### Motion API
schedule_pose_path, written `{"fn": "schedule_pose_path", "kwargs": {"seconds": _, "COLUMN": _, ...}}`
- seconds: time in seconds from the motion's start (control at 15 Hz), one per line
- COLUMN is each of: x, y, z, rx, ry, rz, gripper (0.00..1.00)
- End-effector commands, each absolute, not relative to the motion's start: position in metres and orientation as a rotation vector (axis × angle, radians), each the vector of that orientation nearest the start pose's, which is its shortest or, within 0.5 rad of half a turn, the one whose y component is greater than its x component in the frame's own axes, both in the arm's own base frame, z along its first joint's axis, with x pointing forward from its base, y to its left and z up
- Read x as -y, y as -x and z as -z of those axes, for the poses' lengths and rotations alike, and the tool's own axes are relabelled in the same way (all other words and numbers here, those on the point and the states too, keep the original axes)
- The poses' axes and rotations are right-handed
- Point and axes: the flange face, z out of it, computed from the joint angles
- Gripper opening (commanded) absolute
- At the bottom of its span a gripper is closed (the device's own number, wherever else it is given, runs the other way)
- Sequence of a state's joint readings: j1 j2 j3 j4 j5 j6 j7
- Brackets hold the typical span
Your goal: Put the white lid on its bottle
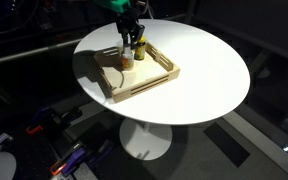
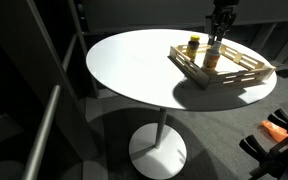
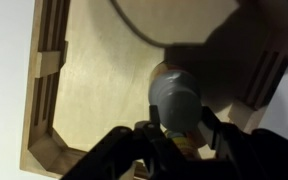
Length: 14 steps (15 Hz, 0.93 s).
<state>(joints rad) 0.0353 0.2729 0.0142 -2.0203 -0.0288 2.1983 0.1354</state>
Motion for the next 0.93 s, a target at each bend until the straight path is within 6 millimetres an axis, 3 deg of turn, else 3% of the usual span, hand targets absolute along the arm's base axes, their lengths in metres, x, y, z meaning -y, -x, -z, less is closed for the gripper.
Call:
{"fn": "schedule_pose_path", "kwargs": {"seconds": 0.0, "x": -0.025, "y": -0.583, "z": -0.307, "rx": -0.068, "ry": 3.152, "rz": -0.137, "gripper": 0.19}}
{"fn": "schedule_pose_path", "kwargs": {"seconds": 0.53, "x": -0.024, "y": -0.582, "z": -0.305, "rx": -0.049, "ry": 3.142, "rz": -0.136, "gripper": 0.19}}
{"fn": "schedule_pose_path", "kwargs": {"seconds": 0.6, "x": -0.025, "y": -0.581, "z": -0.307, "rx": -0.045, "ry": 3.138, "rz": -0.133, "gripper": 0.28}}
{"fn": "schedule_pose_path", "kwargs": {"seconds": 0.67, "x": -0.025, "y": -0.581, "z": -0.308, "rx": -0.044, "ry": 3.135, "rz": -0.131, "gripper": 0.69}}
{"fn": "schedule_pose_path", "kwargs": {"seconds": 0.73, "x": -0.026, "y": -0.581, "z": -0.31, "rx": -0.044, "ry": 3.133, "rz": -0.128, "gripper": 0.71}}
{"fn": "schedule_pose_path", "kwargs": {"seconds": 0.87, "x": -0.027, "y": -0.58, "z": -0.313, "rx": -0.04, "ry": 3.126, "rz": -0.133, "gripper": 0.85}}
